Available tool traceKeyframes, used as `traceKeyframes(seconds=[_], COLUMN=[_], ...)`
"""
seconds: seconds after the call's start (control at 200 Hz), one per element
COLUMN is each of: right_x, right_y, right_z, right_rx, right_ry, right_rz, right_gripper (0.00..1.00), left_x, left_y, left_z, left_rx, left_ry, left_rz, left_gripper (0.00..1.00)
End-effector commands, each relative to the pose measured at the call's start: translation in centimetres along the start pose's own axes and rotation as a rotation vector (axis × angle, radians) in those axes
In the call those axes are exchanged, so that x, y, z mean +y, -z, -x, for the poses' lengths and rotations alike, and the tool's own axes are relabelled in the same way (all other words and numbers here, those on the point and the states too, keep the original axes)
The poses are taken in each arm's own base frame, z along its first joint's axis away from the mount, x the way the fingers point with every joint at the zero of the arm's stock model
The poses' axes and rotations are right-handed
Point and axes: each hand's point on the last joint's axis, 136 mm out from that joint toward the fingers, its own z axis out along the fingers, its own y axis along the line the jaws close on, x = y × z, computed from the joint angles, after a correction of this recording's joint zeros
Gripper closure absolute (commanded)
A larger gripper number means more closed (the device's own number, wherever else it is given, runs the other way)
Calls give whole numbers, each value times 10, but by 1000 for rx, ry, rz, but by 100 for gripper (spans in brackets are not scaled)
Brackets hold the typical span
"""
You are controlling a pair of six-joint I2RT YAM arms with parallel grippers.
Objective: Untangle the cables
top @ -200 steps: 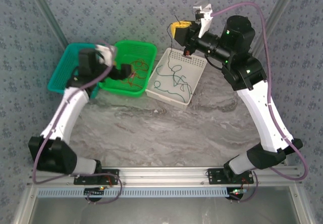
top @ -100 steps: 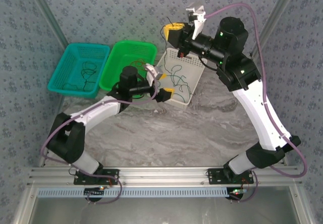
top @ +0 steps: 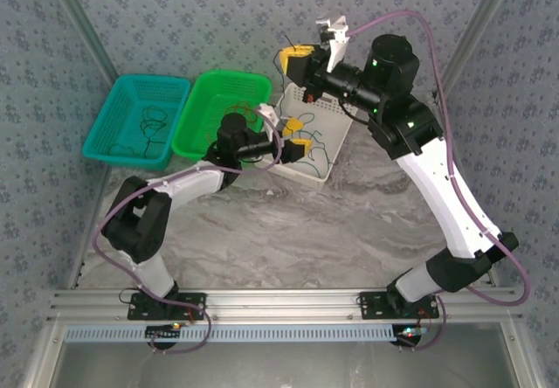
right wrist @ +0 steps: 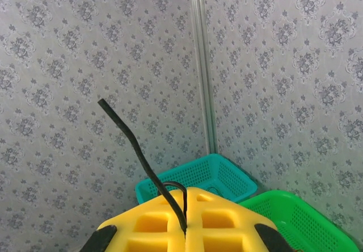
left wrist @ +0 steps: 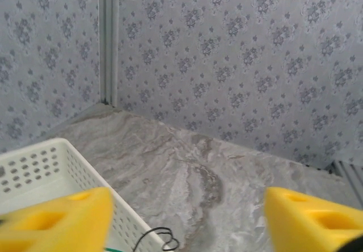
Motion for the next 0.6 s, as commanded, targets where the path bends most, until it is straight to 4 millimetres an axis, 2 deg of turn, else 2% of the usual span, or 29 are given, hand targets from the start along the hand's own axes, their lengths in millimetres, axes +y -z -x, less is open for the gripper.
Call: traceKeyframes(seconds=[0.0, 0.04, 0.145, 0.22, 0.305, 0.35, 0.395, 0.46, 0.49, 0.595], right_x=[6, 3, -11, -26, -43, -50, -55, -62, -65, -74], right_y=[11, 12, 17, 21, 27, 29, 32, 38, 41, 53], right_z=[18, 18, 11, 3, -7, -13, -16, -21, -23, -28], right_rx=[-61, -58, -35, -20, -7, 1, 3, 1, -3, 0], right_ry=[5, 4, -6, -12, -22, -30, -39, -48, -49, -49], right_rz=[-11, -26, -88, -144, -209, -237, -264, -304, -322, -390], right_gripper=[100, 100, 100, 100, 99, 95, 86, 66, 54, 2], left_x=[-4, -1, 1, 8, 17, 20, 22, 23, 21, 15], left_y=[-5, -3, 5, 16, 34, 43, 49, 54, 55, 58], left_z=[25, 22, 9, 3, 11, 18, 24, 36, 43, 69], left_rx=[-85, -81, -21, 24, 14, 9, 21, 57, 77, 141], left_ry=[-38, -38, -10, 16, 21, 27, 33, 50, 59, 84], left_rz=[-19, -1, 30, 97, 180, 218, 241, 257, 260, 278], left_gripper=[62, 75, 100, 100, 100, 100, 100, 100, 100, 100])
